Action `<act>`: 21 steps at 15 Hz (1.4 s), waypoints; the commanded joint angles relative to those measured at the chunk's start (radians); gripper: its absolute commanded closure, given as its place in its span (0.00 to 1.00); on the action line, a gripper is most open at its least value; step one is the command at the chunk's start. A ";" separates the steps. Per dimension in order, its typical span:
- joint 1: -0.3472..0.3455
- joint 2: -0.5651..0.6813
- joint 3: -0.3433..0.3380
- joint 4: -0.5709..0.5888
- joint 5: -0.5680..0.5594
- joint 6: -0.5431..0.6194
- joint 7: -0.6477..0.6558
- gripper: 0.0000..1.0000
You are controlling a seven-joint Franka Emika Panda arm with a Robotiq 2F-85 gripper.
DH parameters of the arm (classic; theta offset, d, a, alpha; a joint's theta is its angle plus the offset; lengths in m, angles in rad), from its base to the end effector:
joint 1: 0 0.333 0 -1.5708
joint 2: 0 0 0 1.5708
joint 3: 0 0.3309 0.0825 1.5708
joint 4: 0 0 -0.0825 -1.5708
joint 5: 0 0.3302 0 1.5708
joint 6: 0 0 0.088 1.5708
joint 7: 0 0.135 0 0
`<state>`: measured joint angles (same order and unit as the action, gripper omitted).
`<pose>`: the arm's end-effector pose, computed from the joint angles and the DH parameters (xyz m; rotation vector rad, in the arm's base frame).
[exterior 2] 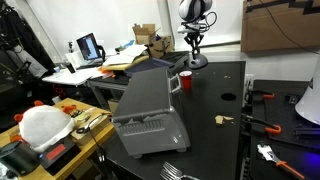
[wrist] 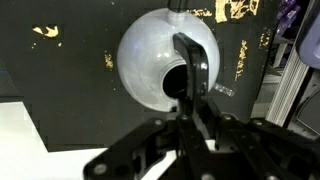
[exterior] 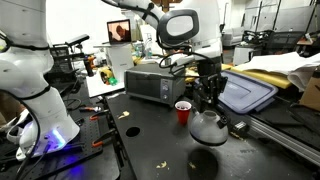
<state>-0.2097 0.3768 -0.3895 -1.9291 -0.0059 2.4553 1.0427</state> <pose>0.5094 -0.3277 0.3452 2.1082 -2.1716 0.3090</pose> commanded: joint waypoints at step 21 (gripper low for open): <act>0.118 -0.126 0.008 -0.098 -0.248 0.030 0.212 0.95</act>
<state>-0.1058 0.2742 -0.3793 -2.0146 -0.2021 2.4614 1.1652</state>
